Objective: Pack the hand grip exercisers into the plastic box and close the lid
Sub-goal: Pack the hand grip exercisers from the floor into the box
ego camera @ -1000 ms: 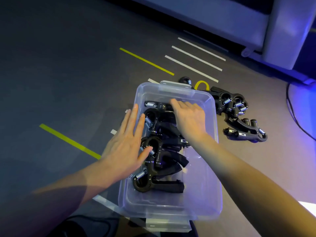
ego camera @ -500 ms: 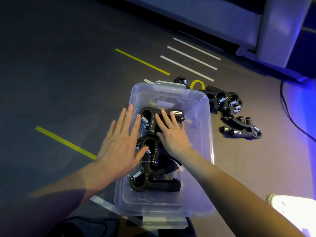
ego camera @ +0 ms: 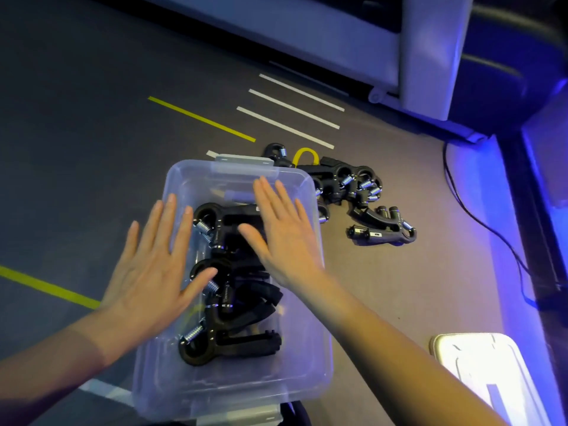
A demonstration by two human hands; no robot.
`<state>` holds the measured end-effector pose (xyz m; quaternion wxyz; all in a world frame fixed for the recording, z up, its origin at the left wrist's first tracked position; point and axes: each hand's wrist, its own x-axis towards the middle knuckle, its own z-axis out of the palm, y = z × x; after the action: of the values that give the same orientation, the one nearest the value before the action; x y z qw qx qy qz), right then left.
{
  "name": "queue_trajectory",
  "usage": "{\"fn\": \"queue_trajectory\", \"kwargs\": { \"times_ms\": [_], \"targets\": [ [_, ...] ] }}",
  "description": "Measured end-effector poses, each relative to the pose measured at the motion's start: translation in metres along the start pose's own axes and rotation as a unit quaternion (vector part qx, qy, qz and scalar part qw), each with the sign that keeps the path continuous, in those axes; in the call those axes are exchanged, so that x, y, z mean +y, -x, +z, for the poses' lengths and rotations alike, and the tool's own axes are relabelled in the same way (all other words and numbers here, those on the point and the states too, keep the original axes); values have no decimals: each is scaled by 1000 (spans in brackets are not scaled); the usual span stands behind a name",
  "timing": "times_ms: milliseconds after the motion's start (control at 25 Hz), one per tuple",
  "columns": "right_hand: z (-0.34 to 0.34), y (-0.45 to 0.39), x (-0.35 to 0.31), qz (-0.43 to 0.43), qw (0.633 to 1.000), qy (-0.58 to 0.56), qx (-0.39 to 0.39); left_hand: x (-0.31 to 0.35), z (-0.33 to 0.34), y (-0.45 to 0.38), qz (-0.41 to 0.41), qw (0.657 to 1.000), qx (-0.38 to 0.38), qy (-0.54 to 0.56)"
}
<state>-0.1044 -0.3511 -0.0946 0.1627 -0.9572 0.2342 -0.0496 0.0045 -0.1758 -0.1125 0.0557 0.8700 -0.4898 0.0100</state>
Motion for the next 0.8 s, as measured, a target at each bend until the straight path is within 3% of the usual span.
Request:
{"fn": "queue_trajectory", "kwargs": {
  "times_ms": [120, 240, 360, 440, 640, 800],
  "targets": [
    [-19, 18, 41, 23, 985, -53, 163, -2, 3, -19, -8, 999, 16, 27],
    [-14, 28, 104, 173, 954, -140, 201, -8, 11, -39, 5, 1000, 18, 5],
    [3, 35, 162, 335, 915, -157, 163, -4, 18, -53, 16, 999, 34, -28],
    [16, 39, 189, 392, 903, -133, 114, 1, 20, -57, 19, 999, 41, -30],
    [35, 39, 228, 427, 903, -31, -25, 11, 16, -60, 20, 998, 5, -57],
    [42, 25, 238, 428, 903, -29, 13, 19, 7, -57, -15, 997, -24, -66]
  ]
}}
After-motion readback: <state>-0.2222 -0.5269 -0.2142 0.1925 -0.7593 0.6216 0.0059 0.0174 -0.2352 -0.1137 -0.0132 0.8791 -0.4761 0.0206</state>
